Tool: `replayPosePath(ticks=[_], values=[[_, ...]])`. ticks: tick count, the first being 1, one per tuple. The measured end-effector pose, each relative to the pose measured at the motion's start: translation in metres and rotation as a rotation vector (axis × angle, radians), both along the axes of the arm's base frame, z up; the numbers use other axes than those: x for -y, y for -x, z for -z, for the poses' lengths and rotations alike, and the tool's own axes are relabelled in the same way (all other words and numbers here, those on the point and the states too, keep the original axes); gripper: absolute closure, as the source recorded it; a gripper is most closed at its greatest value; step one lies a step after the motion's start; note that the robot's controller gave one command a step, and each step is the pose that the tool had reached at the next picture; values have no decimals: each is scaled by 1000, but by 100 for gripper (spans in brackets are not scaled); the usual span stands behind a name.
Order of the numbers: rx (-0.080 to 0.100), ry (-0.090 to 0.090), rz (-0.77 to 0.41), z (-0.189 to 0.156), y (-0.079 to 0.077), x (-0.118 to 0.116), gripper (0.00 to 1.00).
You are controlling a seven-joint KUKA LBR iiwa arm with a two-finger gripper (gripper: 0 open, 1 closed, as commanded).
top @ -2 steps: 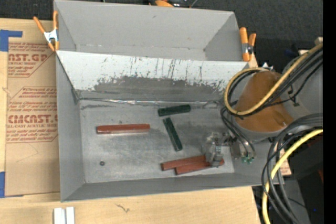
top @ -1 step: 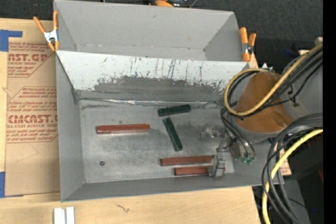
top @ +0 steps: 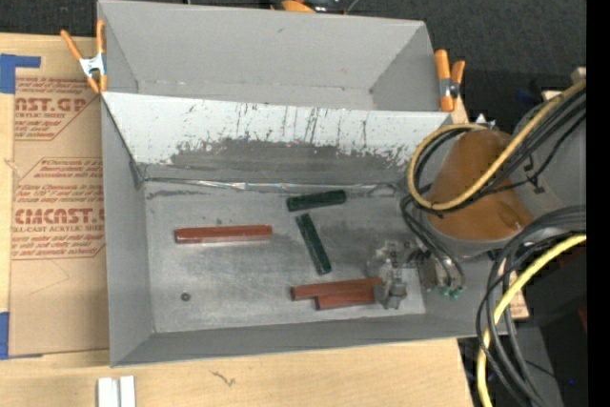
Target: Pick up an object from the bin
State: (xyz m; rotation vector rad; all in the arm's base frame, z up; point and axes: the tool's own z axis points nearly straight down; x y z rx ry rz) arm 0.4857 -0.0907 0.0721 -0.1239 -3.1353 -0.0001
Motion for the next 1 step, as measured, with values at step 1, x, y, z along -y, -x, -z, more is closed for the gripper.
replayPosePath(ticks=[1], values=[[12, 2, -131, -165, -17, 5, 100]])
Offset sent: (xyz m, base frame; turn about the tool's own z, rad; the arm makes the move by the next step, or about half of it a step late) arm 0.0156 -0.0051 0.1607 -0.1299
